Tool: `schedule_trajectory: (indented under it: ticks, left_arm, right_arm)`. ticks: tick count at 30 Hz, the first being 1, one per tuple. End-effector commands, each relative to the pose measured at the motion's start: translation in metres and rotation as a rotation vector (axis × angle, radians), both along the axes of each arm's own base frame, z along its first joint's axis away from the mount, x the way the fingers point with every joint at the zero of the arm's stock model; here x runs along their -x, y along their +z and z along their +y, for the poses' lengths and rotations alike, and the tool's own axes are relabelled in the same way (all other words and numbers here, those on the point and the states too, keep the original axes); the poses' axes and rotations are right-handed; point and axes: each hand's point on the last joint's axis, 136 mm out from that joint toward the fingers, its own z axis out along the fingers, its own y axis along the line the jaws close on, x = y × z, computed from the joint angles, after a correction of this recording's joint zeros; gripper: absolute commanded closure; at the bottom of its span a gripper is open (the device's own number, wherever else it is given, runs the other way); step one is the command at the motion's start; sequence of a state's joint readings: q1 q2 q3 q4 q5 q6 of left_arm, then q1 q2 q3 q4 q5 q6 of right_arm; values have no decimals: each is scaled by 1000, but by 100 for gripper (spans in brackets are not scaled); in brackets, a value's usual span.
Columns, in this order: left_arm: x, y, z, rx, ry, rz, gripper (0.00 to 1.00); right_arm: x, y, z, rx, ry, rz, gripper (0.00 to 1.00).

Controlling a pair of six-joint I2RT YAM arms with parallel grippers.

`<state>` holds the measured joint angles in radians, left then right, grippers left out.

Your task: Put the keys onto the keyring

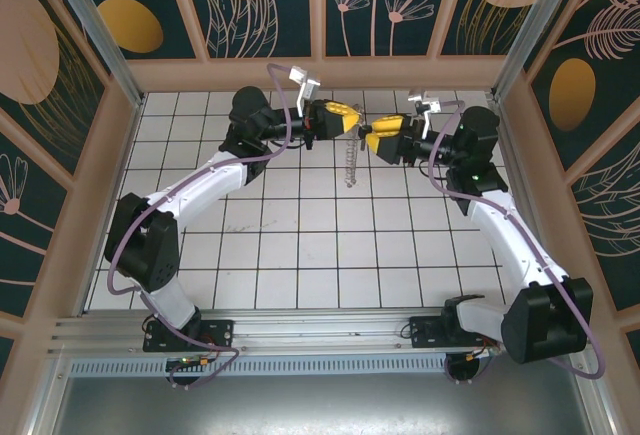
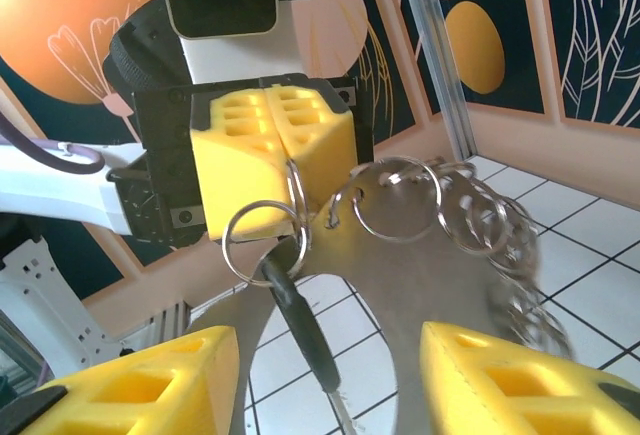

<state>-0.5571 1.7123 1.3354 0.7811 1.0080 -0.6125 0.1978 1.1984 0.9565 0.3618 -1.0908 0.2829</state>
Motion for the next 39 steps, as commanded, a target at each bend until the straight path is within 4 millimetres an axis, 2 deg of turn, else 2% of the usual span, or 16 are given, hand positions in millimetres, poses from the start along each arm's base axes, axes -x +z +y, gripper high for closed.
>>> schedule_trajectory:
  ticks: [1, 6, 14, 17, 20, 21, 30, 39]
  left_arm:
    - [12, 30, 9, 64, 4, -75, 100]
    - [14, 32, 9, 67, -1, -77, 100]
    - [14, 32, 8, 71, -9, -72, 100]
    - [14, 31, 8, 70, -7, -68, 100]
    - [13, 31, 8, 72, -1, -70, 100]
    - [13, 32, 9, 74, 0, -71, 100]
    - [13, 42, 13, 106, 30, -84, 100]
    - [15, 48, 15, 128, 37, -88, 100]
  right_arm:
    - [7, 12, -1, -24, 22, -58, 48]
    - [4, 13, 2, -29, 35, -59, 48]
    - [-2, 16, 18, -30, 74, -60, 50]
    - [0, 16, 21, -26, 92, -63, 67]
    - [4, 15, 21, -22, 99, -65, 94]
    - [6, 14, 20, -19, 100, -65, 100]
    - [20, 3, 19, 8, 111, -41, 100]
    - [26, -14, 32, 38, 155, -7, 100]
